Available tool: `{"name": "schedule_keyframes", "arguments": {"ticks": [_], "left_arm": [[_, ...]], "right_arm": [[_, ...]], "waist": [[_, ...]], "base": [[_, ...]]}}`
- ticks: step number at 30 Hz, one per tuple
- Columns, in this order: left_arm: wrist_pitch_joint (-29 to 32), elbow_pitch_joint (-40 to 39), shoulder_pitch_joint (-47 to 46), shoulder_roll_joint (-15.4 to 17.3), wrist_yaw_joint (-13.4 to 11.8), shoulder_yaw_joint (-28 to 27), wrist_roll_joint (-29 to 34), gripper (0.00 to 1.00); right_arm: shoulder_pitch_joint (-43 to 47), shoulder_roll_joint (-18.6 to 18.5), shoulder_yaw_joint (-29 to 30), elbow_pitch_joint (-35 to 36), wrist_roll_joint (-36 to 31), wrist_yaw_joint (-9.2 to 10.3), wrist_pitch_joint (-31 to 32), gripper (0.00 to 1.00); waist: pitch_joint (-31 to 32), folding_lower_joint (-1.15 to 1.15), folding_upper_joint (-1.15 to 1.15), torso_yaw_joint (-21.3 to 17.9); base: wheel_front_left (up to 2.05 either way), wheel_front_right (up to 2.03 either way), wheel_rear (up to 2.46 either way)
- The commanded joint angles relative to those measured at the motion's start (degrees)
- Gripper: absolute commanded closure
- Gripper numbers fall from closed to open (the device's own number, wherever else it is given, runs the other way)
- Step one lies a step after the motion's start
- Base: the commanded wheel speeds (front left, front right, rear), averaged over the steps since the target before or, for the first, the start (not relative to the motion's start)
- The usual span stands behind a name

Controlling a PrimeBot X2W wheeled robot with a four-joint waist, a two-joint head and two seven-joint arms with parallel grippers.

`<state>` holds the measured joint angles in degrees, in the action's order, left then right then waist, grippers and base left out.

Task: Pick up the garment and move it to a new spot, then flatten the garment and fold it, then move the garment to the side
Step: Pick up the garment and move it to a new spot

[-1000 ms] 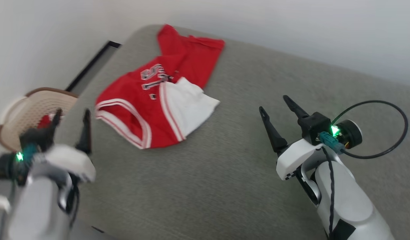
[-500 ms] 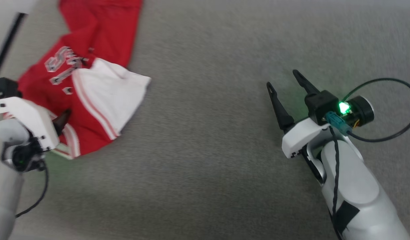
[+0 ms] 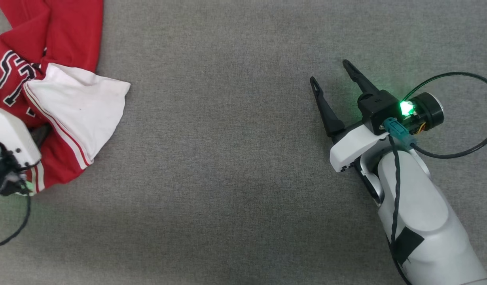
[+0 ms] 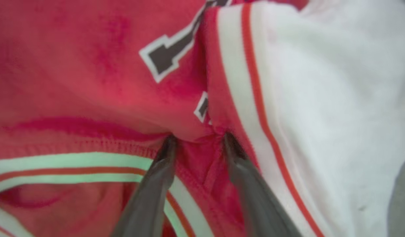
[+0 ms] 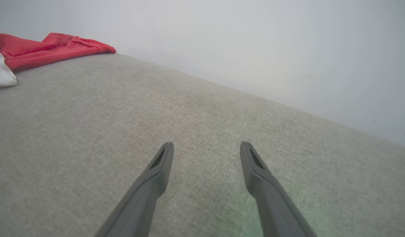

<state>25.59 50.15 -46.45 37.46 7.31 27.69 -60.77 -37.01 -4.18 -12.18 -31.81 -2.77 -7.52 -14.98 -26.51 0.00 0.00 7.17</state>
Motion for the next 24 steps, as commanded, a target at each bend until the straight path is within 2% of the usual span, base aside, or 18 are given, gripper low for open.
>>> {"name": "schedule_keyframes", "arguments": {"ticks": [1,6,13,20,24], "left_arm": [[-0.1,0.2,1.8,-3.6,0.2,2.2,-0.3,1.0],[-6.3,-1.8,-0.5,-1.7,0.2,4.1,-1.8,1.0],[-9.6,-10.0,-3.3,-0.3,0.2,6.5,-6.1,1.0],[-9.1,-25.9,-5.1,0.4,0.2,10.8,-10.3,1.0],[-8.2,-34.3,-6.1,-0.9,0.2,13.9,-11.8,1.0]], "right_arm": [[-0.1,0.4,0.1,0.3,-0.2,0.06,-0.3,0.0],[1.4,0.7,0.2,0.4,0.8,0.06,-0.3,0.0],[3.9,1.0,0.7,0.8,2.9,0.06,-0.3,0.0],[6.6,1.2,2.3,3.1,5.1,0.06,-0.3,0.0],[7.8,1.3,3.7,5.8,7.2,0.06,-0.3,0.0]], "waist": [[0.6,0.0,0.0,0.2],[4.4,0.0,0.0,0.6],[9.8,0.0,0.0,-0.8],[11.9,0.0,0.0,-5.9],[11.4,0.0,0.0,-10.3]], "base": [[0.0,0.0,0.0],[0.0,0.0,0.0],[0.0,0.0,0.0],[0.0,0.0,0.0],[0.0,0.0,0.0]]}}
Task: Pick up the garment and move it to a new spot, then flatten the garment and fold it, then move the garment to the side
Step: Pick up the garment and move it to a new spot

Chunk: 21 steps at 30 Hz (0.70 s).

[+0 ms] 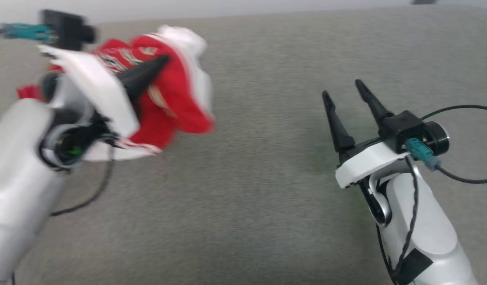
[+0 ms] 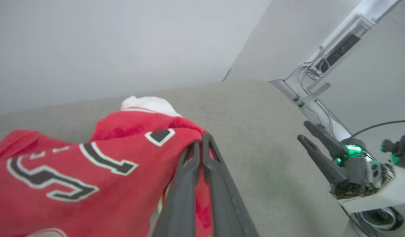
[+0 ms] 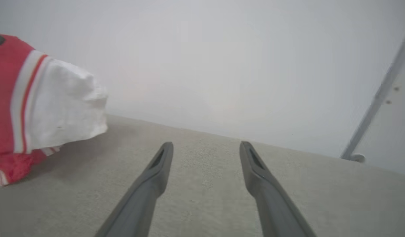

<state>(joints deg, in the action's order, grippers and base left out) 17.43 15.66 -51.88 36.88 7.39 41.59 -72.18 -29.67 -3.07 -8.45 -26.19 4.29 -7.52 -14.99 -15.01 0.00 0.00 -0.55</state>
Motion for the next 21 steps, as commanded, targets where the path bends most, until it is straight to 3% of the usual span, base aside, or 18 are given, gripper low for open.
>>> {"name": "schedule_keyframes", "arguments": {"ticks": [1,7,12,17,21], "left_arm": [[0.4,-1.6,-1.3,-0.7,0.1,1.0,-0.3,1.0],[2.6,-7.8,-5.4,-6.4,0.1,6.9,-0.1,1.0],[3.5,-6.2,-8.7,-10.7,0.1,11.2,-0.8,1.0],[4.6,-1.0,-10.2,-11.7,0.1,14.9,-1.3,1.0],[5.1,5.0,-11.9,-10.0,0.1,19.0,-0.4,1.0]], "right_arm": [[0.7,0.1,0.5,0.9,0.7,0.05,-0.3,0.0],[1.6,0.1,3.9,5.6,3.9,0.05,-0.3,0.0],[2.3,0.1,6.6,8.9,7.0,0.05,-0.2,0.0],[3.2,0.2,7.4,9.8,9.6,0.05,-0.2,0.0],[3.7,0.2,6.0,9.9,12.5,0.05,-0.2,0.0]], "waist": [[-0.5,0.0,0.0,-3.8],[-3.5,0.0,0.0,-11.9],[-6.9,0.0,0.0,-18.7],[-9.4,0.0,0.0,-23.2],[-11.1,0.0,0.0,-27.0]], "base": [[0.0,0.0,0.0],[0.0,0.0,0.0],[0.0,0.0,0.0],[0.0,0.0,0.0],[0.0,0.0,0.0]]}}
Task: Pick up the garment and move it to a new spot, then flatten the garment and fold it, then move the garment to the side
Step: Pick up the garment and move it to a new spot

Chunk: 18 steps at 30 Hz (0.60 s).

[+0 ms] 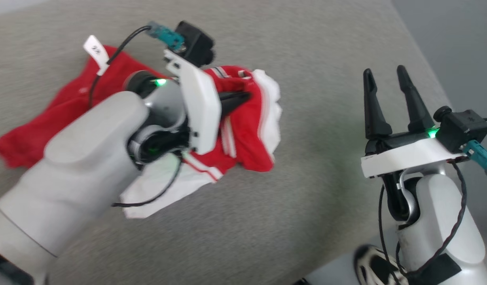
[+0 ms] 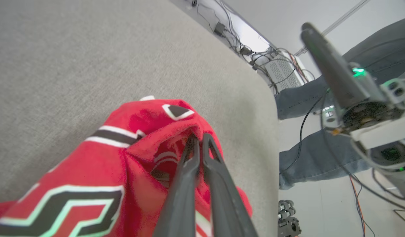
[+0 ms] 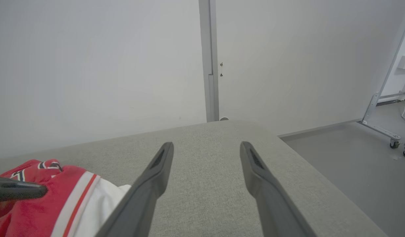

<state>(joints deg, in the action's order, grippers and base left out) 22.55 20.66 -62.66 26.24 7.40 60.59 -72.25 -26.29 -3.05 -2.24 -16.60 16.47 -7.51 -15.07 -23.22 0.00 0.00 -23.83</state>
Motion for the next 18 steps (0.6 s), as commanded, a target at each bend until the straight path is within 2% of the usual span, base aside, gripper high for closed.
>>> {"name": "schedule_keyframes", "arguments": {"ticks": [1,8,14,15,16,18], "left_arm": [[0.5,1.2,-1.4,1.1,0.1,1.1,0.1,1.0],[2.6,8.6,-3.5,4.7,0.0,9.4,4.2,1.0],[5.1,11.2,-4.0,5.1,-0.1,12.9,6.7,1.0],[3.9,10.7,-4.2,5.0,-0.1,13.0,7.4,0.88],[2.9,10.4,-4.4,4.8,-0.1,13.0,7.2,0.62],[-0.4,9.9,-5.4,4.6,-0.1,12.8,7.7,0.0]], "right_arm": [[0.6,0.2,-0.6,0.3,1.0,0.04,-0.1,0.0],[1.6,0.2,-2.0,0.9,3.7,0.04,-0.1,0.0],[1.0,0.2,-2.2,1.2,3.2,0.04,-0.1,0.0],[0.7,0.1,-2.2,1.2,2.6,0.04,-0.1,0.0],[0.5,0.1,-2.2,1.1,2.1,0.04,-0.1,0.0],[0.2,0.1,-2.3,0.6,0.8,0.04,-0.1,0.0]], "waist": [[-3.2,0.0,0.0,-4.6],[-4.4,0.0,0.0,-7.4],[-4.7,0.0,0.0,-6.9],[-4.2,0.0,0.0,-5.9],[-3.8,0.0,0.0,-5.2],[-2.7,0.0,0.0,-3.6]], "base": [[0.0,0.0,0.0],[0.0,0.0,0.0],[0.0,0.0,0.0],[0.0,0.0,0.0],[0.0,0.0,0.0],[0.0,0.0,0.0]]}}
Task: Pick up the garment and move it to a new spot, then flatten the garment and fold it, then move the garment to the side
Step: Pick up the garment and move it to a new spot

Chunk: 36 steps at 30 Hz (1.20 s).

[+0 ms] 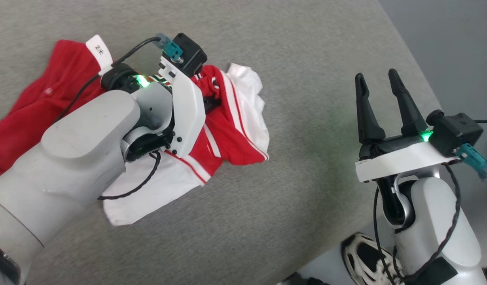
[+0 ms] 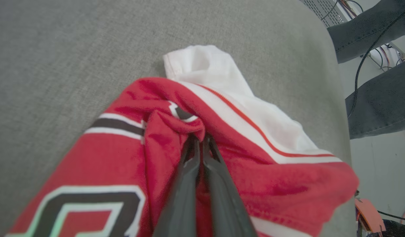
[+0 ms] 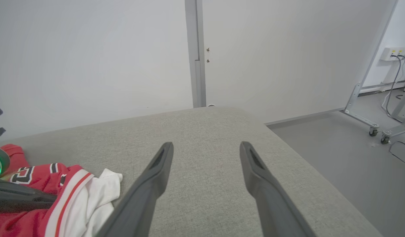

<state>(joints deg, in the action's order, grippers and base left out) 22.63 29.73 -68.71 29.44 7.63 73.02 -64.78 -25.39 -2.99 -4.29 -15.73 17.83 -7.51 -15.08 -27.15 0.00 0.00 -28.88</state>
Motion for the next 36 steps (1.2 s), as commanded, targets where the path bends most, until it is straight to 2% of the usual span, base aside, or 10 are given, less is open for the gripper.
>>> {"name": "schedule_keyframes", "arguments": {"ticks": [1,6,10,17,18,21,26,28,31,36], "left_arm": [[-2.4,0.5,0.8,0.9,-0.3,0.3,-0.5,0.0],[-11.2,-3.6,1.9,-0.2,-0.2,-0.1,-4.3,0.0],[-18.2,-6.4,4.0,0.3,-0.3,-0.6,-7.5,0.0],[-32.4,-2.6,14.7,2.6,-0.2,-2.0,-11.2,0.0],[-32.4,-2.6,14.7,2.6,-0.2,-2.0,-11.2,0.0],[-35.6,0.4,20.1,3.5,-0.3,-2.7,-13.2,0.0],[-37.7,4.7,28.1,3.4,-0.3,-4.9,-14.3,0.0],[-37.9,6.0,30.7,3.3,-0.3,-7.9,-13.9,0.0],[-37.9,7.2,35.7,3.1,-0.6,-15.5,-9.2,0.0],[-37.9,5.0,46.2,1.8,-2.6,-31.6,0.5,0.0]], "right_arm": [[-0.7,0.0,0.0,-0.5,-1.3,0.04,-0.1,0.0],[-0.5,0.0,0.8,-2.6,-5.9,0.04,-0.1,0.0],[0.2,0.0,1.8,-4.8,-9.2,0.04,-0.1,0.0],[2.1,-0.1,5.2,-8.2,-14.3,0.04,-0.1,0.0],[2.1,-0.1,5.2,-8.2,-14.3,0.04,-0.1,0.0],[3.2,-1.1,6.6,-9.1,-15.7,0.04,-0.1,0.0],[6.5,-3.1,9.4,-9.7,-16.1,0.04,-0.1,0.0],[8.1,-3.9,10.7,-9.7,-16.1,0.04,-0.1,0.0],[10.7,-4.7,12.0,-9.6,-15.9,0.04,-0.1,0.0],[14.0,-5.6,12.9,-9.1,-15.6,0.04,-0.1,0.0]], "waist": [[2.1,0.0,0.0,2.5],[6.5,0.0,0.0,8.2],[10.3,0.0,0.0,13.0],[16.0,0.0,0.0,20.3],[16.0,0.0,0.0,20.3],[17.6,0.0,0.0,23.2],[20.2,0.0,0.0,27.4],[21.2,0.0,0.0,28.7],[22.6,0.0,0.0,30.1],[24.5,0.0,0.0,31.0]], "base": [[0.0,0.0,0.0],[0.0,0.0,0.0],[0.0,0.0,0.0],[0.0,0.0,0.0],[0.0,0.0,0.0],[0.0,0.0,0.0],[0.0,0.0,0.0],[0.0,0.0,0.0],[0.0,0.0,0.0],[0.0,0.0,0.0]]}}
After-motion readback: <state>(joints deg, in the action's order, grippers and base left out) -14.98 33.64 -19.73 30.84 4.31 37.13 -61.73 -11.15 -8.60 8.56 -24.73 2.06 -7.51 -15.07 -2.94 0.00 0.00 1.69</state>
